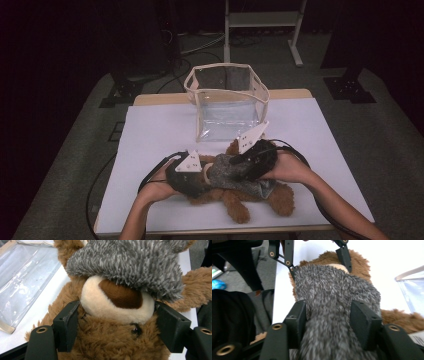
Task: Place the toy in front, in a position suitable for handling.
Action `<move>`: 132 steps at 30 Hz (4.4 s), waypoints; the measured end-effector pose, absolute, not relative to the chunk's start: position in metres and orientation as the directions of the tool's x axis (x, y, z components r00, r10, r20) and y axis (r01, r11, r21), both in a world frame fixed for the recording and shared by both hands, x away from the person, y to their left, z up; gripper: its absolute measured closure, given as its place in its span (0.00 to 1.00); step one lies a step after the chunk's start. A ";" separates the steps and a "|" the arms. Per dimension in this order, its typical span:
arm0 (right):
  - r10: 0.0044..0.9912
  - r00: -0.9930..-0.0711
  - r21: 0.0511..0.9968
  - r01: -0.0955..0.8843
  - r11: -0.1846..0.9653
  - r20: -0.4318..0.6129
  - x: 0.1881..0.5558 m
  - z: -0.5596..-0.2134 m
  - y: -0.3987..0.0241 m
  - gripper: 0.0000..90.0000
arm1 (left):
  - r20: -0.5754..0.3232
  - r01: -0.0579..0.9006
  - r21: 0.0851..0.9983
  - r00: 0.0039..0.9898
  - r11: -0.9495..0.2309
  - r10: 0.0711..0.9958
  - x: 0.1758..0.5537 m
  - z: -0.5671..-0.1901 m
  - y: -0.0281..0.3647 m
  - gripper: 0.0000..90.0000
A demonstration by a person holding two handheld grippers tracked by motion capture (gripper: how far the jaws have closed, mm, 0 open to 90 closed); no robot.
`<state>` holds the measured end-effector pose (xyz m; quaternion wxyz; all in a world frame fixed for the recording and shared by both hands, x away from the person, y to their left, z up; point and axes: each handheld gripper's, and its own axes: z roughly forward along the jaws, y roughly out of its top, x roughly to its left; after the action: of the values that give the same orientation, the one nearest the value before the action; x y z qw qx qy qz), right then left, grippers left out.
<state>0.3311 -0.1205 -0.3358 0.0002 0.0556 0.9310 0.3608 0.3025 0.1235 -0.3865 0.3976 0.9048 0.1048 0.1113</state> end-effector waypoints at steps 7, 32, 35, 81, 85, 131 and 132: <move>0.087 -0.995 0.609 0.100 0.787 0.051 0.339 -0.355 -0.104 0.72 | 0.117 0.087 0.743 0.959 -0.664 0.257 0.302 -0.388 0.126 0.30; 0.205 -0.975 0.682 0.210 0.701 0.089 0.328 -0.361 -0.194 0.82 | 0.094 0.053 0.770 0.976 -0.636 0.195 0.295 -0.360 0.126 0.29; 0.197 -0.977 0.694 0.201 0.691 0.086 0.319 -0.365 -0.196 0.82 | 0.096 0.065 0.767 0.972 -0.639 0.215 0.298 -0.356 0.121 0.39; 0.301 -0.954 0.722 0.210 0.660 0.002 0.334 -0.330 -0.233 0.83 | 0.114 0.097 0.728 0.959 -0.679 0.259 0.300 -0.370 0.121 0.54; 0.256 -0.967 0.676 0.180 0.715 -0.013 0.339 -0.340 -0.210 0.83 | 0.118 0.092 0.731 0.959 -0.676 0.258 0.300 -0.371 0.122 0.54; 0.311 -0.949 0.711 0.256 0.655 0.054 0.341 -0.354 -0.230 0.83 | 0.110 0.105 0.747 0.954 -0.657 0.277 0.304 -0.374 0.122 0.53; 0.321 -0.946 0.701 0.259 0.664 0.046 0.343 -0.355 -0.232 0.83 | 0.110 0.105 0.747 0.955 -0.657 0.277 0.304 -0.375 0.122 0.53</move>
<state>0.3428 -0.2316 -0.3549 0.0407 0.1592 0.9112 0.3777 0.3044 0.1222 -0.3745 0.4004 0.9038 0.1056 0.1076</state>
